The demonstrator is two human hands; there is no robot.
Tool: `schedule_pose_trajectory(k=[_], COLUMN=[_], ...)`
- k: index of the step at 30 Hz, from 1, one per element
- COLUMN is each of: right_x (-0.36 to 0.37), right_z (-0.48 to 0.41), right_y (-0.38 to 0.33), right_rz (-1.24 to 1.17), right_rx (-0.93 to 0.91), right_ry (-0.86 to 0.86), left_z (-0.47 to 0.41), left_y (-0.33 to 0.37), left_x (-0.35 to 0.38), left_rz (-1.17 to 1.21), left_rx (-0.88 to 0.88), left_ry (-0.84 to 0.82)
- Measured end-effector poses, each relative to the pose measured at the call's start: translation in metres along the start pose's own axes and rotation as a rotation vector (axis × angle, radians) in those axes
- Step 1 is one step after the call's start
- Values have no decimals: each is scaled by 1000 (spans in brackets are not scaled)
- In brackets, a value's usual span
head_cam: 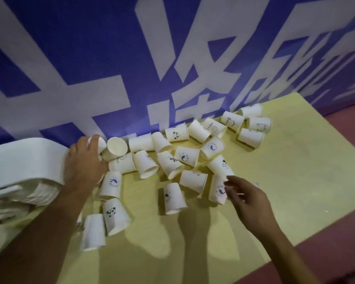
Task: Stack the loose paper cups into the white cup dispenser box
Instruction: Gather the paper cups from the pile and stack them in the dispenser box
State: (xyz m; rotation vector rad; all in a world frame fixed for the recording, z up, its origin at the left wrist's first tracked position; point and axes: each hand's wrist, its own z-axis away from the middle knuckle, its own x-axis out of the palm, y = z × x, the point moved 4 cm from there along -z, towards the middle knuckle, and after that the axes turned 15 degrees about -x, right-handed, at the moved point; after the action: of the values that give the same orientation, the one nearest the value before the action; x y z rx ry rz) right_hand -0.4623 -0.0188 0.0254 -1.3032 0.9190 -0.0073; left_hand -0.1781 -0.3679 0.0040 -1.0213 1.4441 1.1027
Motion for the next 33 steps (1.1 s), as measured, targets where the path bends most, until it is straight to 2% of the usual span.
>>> schedule_pose_trajectory(k=[5, 8, 12, 15, 18, 21, 24, 28, 33], right_x=[-26, -26, -6, 16, 34, 46, 47, 36, 41], right_z=[-25, -46, -86, -111, -125, -131, -131, -123, -107], right_y=[34, 46, 60, 64, 65, 73, 75, 61, -9], right_rz=[57, 90, 229, 294, 334, 376, 399, 453, 269], right_rx=[64, 89, 116, 146, 185, 183, 169, -49, -350], right_ry=[112, 101, -87, -216, -293, -363, -342, -212, -167], left_z=[-6, -6, -1, 17, 54, 78, 91, 100, 112], left_y=[-3, -1, 7, 17, 28, 31, 33, 21, -20], left_x=[1, -8, -41, -68, -78, -68, -59, -56, -56], left_rz=[-34, 14, 104, 298, 491, 622, 683, 716, 953], left_rx=[-35, -62, -89, -89, -67, -218, -260, -221, -273], left_ry=[27, 22, 39, 44, -21, -101, -132, -153, -242])
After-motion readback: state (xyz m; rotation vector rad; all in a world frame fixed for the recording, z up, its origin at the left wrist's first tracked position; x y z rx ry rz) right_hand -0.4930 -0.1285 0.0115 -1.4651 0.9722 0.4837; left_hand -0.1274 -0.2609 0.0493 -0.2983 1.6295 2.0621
